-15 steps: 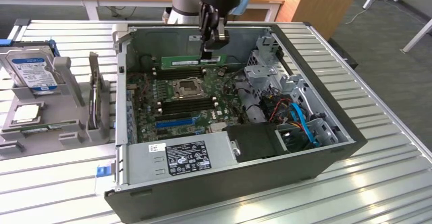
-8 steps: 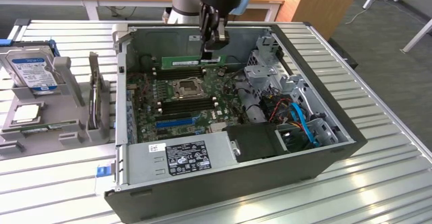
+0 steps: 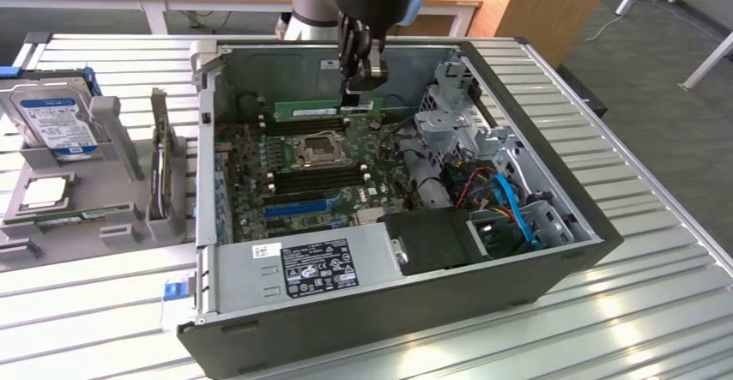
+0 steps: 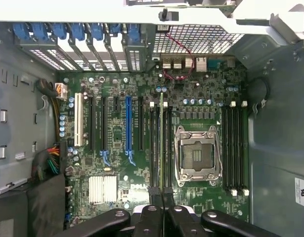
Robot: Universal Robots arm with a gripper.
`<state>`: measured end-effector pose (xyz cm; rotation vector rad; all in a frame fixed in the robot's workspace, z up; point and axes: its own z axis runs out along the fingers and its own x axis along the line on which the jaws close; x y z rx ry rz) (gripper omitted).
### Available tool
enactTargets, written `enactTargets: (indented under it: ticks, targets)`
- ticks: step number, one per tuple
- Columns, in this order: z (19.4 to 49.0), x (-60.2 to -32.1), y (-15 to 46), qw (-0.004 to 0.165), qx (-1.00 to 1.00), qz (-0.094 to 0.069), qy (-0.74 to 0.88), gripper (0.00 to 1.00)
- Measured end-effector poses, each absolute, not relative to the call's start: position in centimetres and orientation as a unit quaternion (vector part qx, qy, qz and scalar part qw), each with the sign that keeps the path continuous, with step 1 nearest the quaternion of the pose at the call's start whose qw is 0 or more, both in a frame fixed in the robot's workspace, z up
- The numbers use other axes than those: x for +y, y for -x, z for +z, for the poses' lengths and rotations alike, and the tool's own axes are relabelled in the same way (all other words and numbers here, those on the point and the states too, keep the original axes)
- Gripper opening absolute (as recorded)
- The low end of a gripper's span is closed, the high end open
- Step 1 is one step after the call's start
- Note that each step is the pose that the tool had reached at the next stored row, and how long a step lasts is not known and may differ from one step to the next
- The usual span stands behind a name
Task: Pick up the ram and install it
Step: 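Pick up the ram and move it above insertion slot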
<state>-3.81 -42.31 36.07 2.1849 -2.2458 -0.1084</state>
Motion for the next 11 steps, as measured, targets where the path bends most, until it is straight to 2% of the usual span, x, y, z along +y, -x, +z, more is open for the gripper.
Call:
enactTargets:
  ticks: [11]
  targets:
    - [34.9,-42.3,3.8,0.003,-0.716,-0.035,-0.697,0.12]
